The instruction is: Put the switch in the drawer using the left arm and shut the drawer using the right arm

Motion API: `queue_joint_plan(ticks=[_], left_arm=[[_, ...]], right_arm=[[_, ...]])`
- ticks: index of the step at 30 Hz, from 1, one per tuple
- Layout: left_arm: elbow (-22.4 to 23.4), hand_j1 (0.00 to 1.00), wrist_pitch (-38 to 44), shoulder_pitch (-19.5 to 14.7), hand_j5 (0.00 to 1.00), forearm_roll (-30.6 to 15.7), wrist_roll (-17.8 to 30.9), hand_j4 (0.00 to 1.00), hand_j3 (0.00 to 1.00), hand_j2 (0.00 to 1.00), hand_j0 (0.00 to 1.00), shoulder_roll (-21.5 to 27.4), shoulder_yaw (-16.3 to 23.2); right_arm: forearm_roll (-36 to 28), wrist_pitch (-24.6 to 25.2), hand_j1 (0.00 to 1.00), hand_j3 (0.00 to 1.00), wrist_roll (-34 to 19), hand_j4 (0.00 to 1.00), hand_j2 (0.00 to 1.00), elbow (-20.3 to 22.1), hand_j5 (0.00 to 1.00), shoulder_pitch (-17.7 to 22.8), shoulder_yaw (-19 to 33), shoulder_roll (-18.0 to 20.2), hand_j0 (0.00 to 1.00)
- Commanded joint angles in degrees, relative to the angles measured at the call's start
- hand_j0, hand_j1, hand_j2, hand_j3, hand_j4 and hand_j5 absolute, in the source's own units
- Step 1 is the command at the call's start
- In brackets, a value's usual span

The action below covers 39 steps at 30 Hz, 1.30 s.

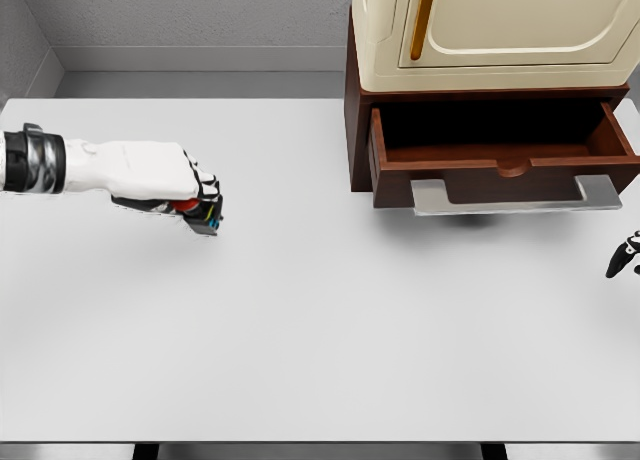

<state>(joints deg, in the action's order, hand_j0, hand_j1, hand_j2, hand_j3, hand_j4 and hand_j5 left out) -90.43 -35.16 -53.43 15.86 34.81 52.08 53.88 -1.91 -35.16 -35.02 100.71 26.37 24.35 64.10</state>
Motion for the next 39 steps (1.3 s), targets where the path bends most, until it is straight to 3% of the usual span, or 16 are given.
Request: queue_joint_plan(ticks=[1, 13, 31, 36, 39], left_arm=[[-0.18, 0.42, 0.16, -0.18, 0.42, -0.92, 0.0, 0.42, 0.42, 0.42, 0.42, -2.07, -0.09], [-0.09, 0.42, 0.16, -5.8, 0.42, -7.25, 0.0, 0.42, 0.42, 0.42, 0.42, -8.31, -1.84], [0.7, 0.42, 0.16, -10.55, 0.42, -8.83, -0.18, 0.42, 0.42, 0.42, 0.42, -24.57, -3.43], [9.31, 0.42, 0.16, -11.87, 0.42, -8.74, 0.0, 0.42, 0.42, 0.42, 0.42, -33.36, -3.34], [17.3, 0.42, 0.16, -12.57, 0.42, -8.65, 0.0, 0.42, 0.42, 0.42, 0.42, -36.52, -3.34]], right_arm=[[-0.38, 0.16, 0.49, 0.49, 0.02, 0.49, 0.49, 0.02, 0.49, 0.0, -0.01, 0.06, 0.49], [-0.38, 0.16, 0.49, 0.49, 0.02, 0.49, 0.49, 0.02, 0.49, 0.18, -0.01, 0.06, 0.49], [-0.29, 0.16, 0.49, 0.49, 0.02, 0.49, 0.49, 0.02, 0.49, -0.26, -1.59, 0.06, 0.49], [-0.29, 0.16, 0.49, 0.49, 0.02, 0.49, 0.49, 0.02, 0.49, -0.26, -1.68, 0.06, 0.49], [-0.29, 0.16, 0.49, 0.49, 0.02, 0.49, 0.49, 0.02, 0.49, -0.26, -1.68, 0.06, 0.49]])
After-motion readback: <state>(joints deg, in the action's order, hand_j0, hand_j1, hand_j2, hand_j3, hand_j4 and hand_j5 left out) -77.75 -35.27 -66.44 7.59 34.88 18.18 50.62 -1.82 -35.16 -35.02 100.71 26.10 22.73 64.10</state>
